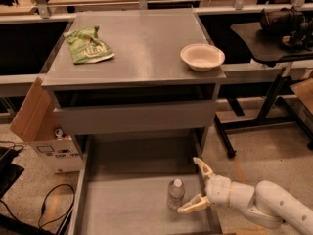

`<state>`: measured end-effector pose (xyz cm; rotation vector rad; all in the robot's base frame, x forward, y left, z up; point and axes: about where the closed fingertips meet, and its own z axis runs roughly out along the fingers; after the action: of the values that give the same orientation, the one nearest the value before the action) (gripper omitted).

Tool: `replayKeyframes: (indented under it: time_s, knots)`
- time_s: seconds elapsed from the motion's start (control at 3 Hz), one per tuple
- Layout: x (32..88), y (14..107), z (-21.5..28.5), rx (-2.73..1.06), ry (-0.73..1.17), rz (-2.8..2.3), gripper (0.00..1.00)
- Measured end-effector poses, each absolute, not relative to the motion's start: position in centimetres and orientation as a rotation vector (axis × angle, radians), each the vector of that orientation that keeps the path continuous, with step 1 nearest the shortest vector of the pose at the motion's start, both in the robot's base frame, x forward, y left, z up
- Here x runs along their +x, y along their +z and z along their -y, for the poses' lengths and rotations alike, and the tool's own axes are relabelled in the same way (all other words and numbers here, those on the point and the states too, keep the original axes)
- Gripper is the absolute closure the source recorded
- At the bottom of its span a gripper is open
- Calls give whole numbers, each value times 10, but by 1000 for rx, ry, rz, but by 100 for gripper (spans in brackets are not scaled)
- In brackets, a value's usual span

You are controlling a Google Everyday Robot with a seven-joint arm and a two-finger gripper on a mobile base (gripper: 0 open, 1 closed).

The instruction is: Pick water bottle from middle drawer and place on counter

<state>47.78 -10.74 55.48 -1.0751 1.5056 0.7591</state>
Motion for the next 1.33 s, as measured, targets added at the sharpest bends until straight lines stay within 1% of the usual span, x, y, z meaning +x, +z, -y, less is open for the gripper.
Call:
replayKeyframes:
  time_s: [0.67, 1.0, 1.33]
  knots:
    - [482, 500, 81, -1101, 793, -1517, 0]
    - [487, 477, 67, -1103, 822, -1538, 14]
    - [489, 457, 58, -1112, 847, -1576, 37]
